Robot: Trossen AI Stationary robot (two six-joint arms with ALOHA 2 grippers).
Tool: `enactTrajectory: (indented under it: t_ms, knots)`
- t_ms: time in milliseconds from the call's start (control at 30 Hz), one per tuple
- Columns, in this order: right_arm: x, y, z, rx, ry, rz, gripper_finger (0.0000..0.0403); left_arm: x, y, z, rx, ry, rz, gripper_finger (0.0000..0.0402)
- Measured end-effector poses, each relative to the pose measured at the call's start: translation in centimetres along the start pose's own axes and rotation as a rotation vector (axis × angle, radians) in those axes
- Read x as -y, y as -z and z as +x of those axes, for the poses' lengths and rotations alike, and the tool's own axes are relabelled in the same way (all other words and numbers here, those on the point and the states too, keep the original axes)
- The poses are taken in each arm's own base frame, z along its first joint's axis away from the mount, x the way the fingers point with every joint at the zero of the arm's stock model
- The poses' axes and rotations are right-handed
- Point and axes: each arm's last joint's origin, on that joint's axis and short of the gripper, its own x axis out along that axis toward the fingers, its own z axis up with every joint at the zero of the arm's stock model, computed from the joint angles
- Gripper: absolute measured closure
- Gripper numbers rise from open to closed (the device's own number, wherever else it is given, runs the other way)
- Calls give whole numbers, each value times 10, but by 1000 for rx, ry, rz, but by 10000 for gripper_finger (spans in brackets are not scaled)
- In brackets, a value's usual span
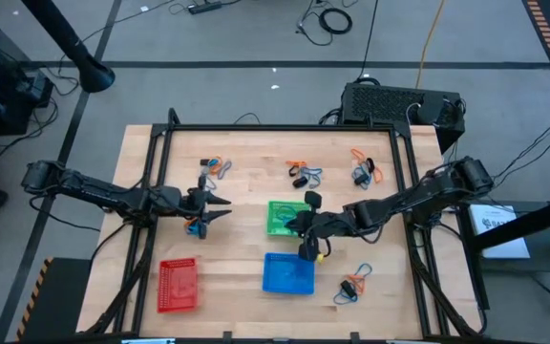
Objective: Sort rubber bands into baskets
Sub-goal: Put the blue rubberband into the green bin
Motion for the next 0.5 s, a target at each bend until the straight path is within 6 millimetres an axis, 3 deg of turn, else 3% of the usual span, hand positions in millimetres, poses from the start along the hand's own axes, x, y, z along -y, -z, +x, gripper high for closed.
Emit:
enactTrajectory:
  t_ms: [300,500]
  knots:
    - [22,10,21,-75,76,89,327,0,0,1,-38,6,-20,275]
    - [25,-1,22,-70,65,100,301,0,1,1,-44,6,-20,275]
